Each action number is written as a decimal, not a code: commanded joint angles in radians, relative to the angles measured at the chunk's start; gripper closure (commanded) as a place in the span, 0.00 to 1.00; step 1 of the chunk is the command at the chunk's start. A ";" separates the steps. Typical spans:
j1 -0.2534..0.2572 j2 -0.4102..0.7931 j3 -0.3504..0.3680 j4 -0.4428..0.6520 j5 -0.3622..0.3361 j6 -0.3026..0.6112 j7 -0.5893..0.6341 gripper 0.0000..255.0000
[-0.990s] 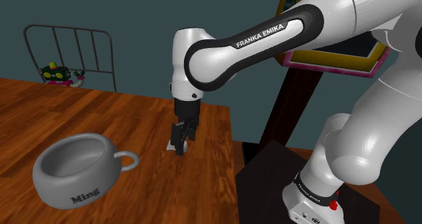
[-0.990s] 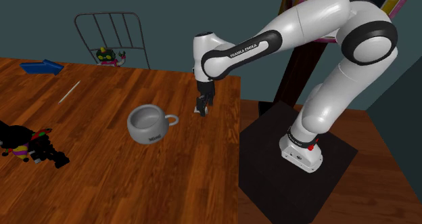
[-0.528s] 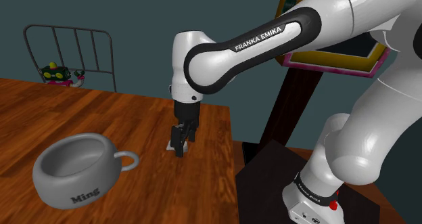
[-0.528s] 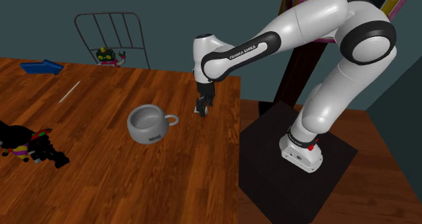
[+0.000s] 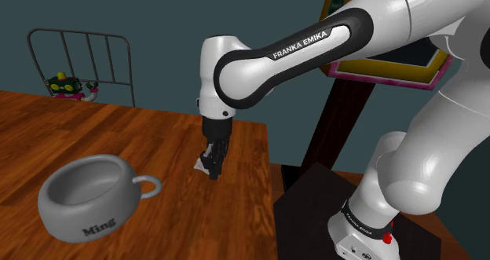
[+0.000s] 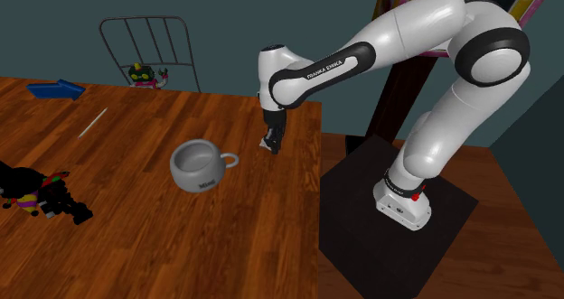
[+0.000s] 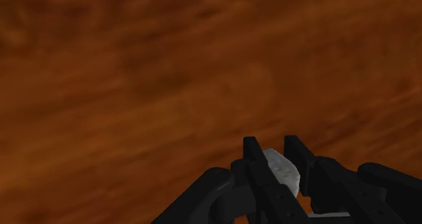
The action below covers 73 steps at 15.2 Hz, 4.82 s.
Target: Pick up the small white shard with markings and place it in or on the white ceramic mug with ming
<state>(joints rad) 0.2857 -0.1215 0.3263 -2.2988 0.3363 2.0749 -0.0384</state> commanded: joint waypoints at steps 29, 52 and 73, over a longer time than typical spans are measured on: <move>-0.012 -0.101 -0.029 0.251 -0.017 -0.347 0.064 1.00; 0.203 0.543 0.115 1.071 -0.243 -0.470 0.463 1.00; 0.188 0.523 0.108 0.879 -0.231 -0.302 0.426 0.00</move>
<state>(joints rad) 0.4754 0.3975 0.4368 -1.4160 0.1078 1.7724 0.3879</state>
